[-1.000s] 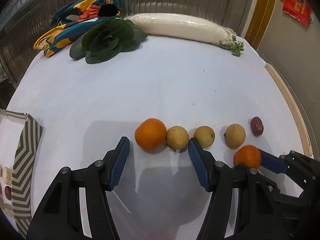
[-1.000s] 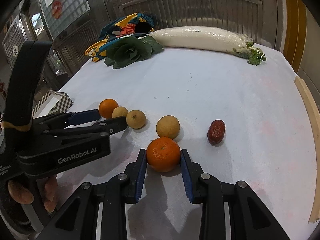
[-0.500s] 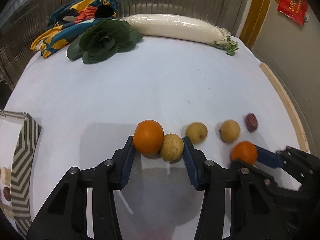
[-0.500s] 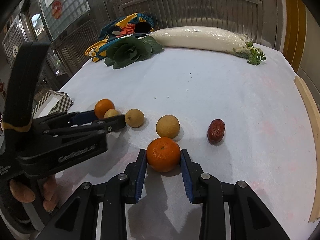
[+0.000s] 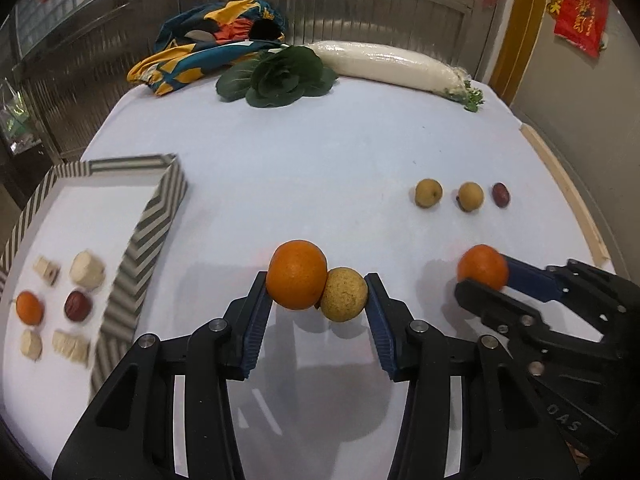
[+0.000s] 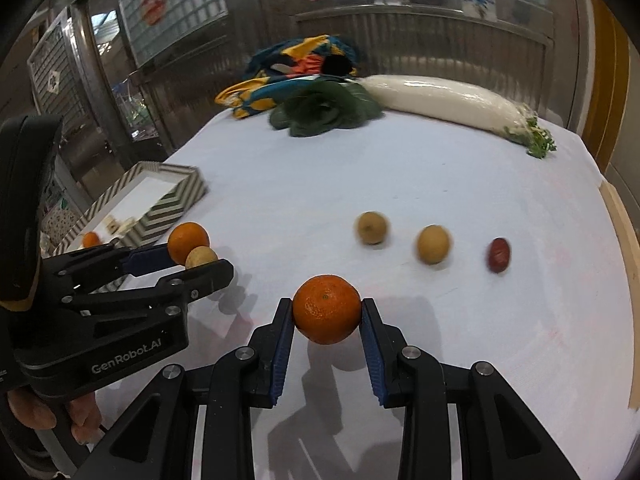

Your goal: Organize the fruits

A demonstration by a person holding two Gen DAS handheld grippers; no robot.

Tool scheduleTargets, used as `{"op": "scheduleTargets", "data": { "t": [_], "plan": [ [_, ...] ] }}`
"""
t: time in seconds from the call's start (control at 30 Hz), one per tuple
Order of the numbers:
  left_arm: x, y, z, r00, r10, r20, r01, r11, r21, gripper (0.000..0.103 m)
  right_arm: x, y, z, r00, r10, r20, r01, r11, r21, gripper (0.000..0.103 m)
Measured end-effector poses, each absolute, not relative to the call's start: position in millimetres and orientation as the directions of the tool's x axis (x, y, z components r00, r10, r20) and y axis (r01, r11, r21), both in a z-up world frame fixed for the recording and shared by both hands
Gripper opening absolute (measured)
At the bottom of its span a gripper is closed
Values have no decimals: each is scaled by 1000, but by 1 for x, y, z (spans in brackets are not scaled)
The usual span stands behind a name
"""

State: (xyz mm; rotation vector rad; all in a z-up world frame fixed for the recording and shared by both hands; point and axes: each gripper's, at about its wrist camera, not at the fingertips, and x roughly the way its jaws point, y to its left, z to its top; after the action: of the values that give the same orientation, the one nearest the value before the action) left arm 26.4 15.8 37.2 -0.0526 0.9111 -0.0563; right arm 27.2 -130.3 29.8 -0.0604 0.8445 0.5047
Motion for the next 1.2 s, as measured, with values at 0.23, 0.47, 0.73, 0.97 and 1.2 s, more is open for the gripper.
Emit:
{"op": "scheduleTargets", "data": {
  "t": [0.23,0.47,0.73,0.97,1.2],
  "plan": [
    [-11,42,47,614,-155,-774,86,988,-129,46,-7,-107,35,562,421,-712,-468,871,146,32],
    [-19,45,31,571,-164,-805,102,986,-128,46,-15,-95,27,544,418,-727,-466,872,153,32],
    [-21,39,16,521,-174,-836,156,982,-107,46,-15,-98,23,534,419,-734,-463,872,160,32],
    [-25,41,18,509,-195,-838,171,977,-124,54,-14,-99,21,528,424,-736,-462,870,170,32],
    [-27,58,26,531,-185,-827,118,982,-144,58,-14,-99,20,524,431,-734,-463,868,178,32]
  ]
}}
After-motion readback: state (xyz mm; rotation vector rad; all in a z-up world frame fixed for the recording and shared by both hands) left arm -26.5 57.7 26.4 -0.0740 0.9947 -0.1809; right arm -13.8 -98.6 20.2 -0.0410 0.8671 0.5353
